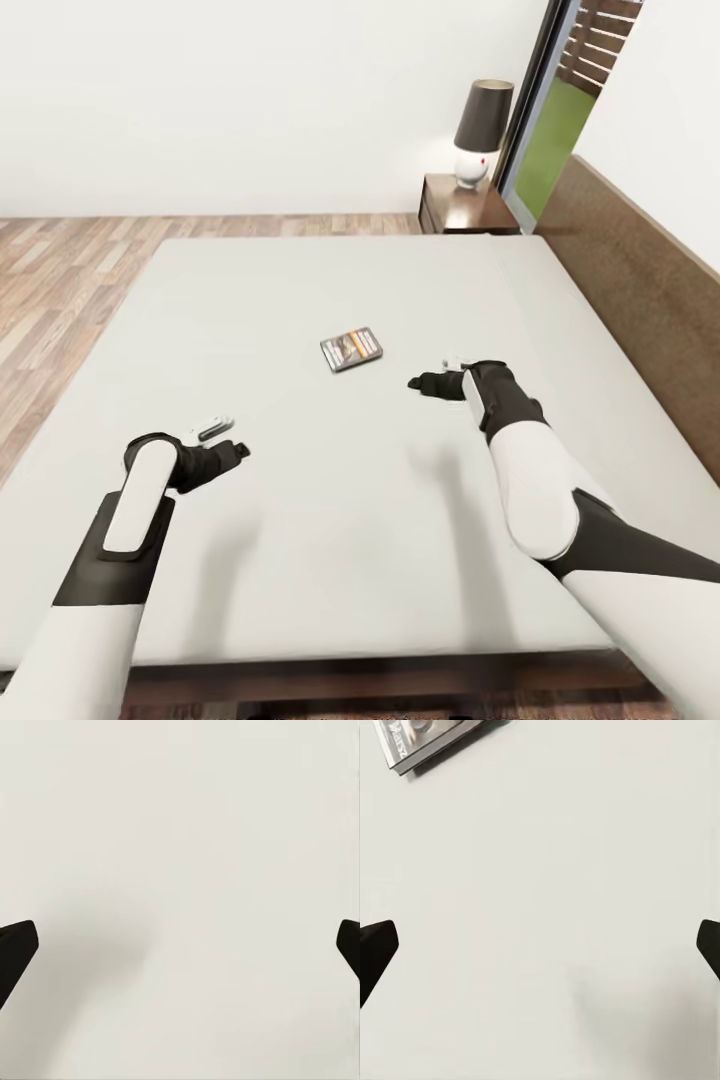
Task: In the bedroom, move the book from the bed onto either nightstand, and place the two sandals side by side next to the bed.
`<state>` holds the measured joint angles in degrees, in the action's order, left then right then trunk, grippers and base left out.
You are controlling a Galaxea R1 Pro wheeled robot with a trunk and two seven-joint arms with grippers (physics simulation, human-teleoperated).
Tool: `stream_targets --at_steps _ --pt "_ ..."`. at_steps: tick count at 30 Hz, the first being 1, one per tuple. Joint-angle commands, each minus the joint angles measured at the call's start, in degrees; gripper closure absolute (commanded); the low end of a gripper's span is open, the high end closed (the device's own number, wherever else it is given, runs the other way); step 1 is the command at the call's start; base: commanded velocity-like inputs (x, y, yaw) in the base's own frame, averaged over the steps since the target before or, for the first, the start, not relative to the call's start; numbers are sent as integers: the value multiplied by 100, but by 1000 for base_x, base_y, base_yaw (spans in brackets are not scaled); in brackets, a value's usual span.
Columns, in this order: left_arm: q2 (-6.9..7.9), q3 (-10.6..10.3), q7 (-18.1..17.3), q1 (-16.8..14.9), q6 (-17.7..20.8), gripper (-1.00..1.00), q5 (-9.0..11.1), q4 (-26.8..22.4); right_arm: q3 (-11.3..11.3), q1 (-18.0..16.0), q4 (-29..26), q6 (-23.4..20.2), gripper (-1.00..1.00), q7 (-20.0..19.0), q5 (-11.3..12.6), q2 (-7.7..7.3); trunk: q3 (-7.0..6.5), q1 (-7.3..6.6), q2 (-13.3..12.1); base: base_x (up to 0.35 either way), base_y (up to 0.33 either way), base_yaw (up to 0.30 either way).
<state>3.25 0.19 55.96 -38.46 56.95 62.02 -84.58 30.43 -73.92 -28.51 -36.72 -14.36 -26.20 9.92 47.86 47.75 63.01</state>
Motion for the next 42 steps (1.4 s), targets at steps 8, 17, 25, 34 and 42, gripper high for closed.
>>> stream_targets --at_steps 8,17,25,34,42 --pt "-24 -37 -524 -1128 -15 -100 77 1510 91 -1206 635 -637 -100 817 88 8 76 0 3 0 0 0" --pt "-296 -56 -858 -1452 -58 -100 169 2093 100 -1705 1005 -122 -100 1324 911 7 156 0 3 0 0 0" --pt "-549 21 -868 -915 -424 -100 268 1513 106 -1739 993 45 -100 1202 1121 -28 221 0 3 0 0 0" --pt "-240 120 -974 -198 21 -100 1009 -448 84 -1579 1031 55 -100 410 1305 -50 298 0 3 0 0 0" --pt "417 170 -944 -689 280 -100 1670 -331 104 -1538 1033 124 -100 345 1358 -51 368 0 3 0 0 0"
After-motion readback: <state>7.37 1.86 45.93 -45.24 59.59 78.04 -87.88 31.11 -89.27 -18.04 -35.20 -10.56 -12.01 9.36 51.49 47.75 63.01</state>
